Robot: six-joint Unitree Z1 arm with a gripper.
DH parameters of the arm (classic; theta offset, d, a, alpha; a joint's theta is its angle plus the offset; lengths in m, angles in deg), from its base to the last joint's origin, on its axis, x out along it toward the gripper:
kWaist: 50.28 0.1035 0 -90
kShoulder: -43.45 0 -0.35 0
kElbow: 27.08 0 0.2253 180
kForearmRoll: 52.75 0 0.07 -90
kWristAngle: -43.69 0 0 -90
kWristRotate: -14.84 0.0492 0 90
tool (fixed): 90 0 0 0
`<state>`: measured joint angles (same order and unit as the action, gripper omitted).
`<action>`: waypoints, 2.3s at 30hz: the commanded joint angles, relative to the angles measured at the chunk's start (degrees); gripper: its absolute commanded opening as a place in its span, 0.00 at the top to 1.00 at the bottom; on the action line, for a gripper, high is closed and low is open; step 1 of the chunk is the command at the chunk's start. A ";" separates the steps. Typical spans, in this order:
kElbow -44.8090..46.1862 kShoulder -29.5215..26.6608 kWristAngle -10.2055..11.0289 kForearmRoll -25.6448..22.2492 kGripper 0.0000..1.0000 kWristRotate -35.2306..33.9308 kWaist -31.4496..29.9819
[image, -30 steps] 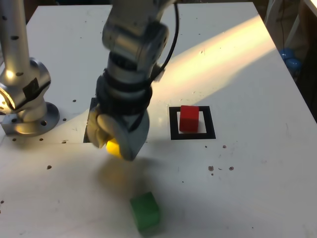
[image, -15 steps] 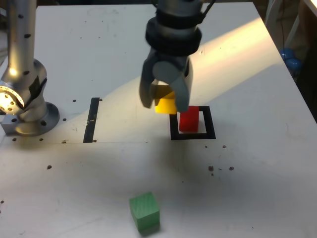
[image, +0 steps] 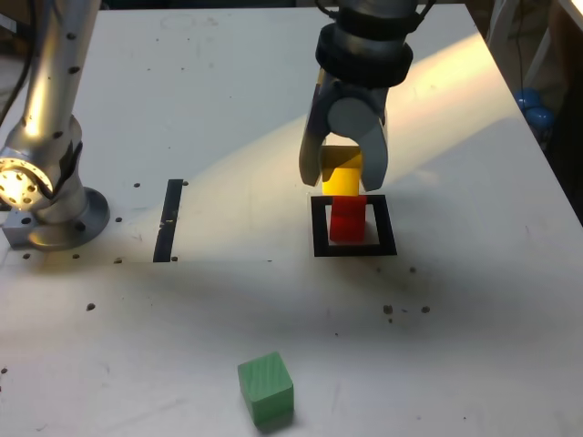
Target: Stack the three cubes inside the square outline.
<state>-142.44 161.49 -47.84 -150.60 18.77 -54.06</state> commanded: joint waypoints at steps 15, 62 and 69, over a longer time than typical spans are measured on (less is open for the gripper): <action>-0.29 3.63 -0.74 1.83 0.65 0.77 0.62; 13.70 -6.76 5.13 13.47 0.03 6.86 -32.04; 16.48 -6.45 4.61 15.76 0.03 4.85 -36.54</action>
<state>-125.89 154.73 -43.12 -134.97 23.97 -89.91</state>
